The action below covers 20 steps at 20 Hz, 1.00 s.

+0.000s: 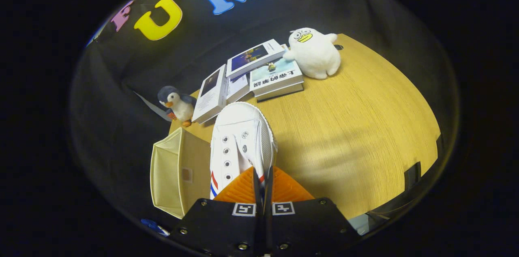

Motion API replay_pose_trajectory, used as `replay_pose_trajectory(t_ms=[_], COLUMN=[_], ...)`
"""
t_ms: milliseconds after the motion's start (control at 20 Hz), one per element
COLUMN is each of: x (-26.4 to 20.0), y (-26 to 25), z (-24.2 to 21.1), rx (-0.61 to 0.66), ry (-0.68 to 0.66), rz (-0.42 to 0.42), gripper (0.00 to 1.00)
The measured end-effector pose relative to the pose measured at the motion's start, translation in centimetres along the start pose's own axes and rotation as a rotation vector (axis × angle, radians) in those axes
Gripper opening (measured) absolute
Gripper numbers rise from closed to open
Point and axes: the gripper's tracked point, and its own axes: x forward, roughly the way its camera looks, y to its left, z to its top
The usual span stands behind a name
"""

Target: Open the storage box then place both shoes into the box .Put the left shoe in first, then the right shoe, with the right side of both shoes facing outward in a uniform manner.

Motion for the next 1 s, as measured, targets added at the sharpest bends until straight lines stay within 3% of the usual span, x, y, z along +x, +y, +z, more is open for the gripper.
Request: replay_pose_trajectory(t_ms=[1000], x=[3.2], y=[17.5], z=[-2.9], rx=[-0.140], ry=[0.059], rz=[0.130], gripper=[0.01])
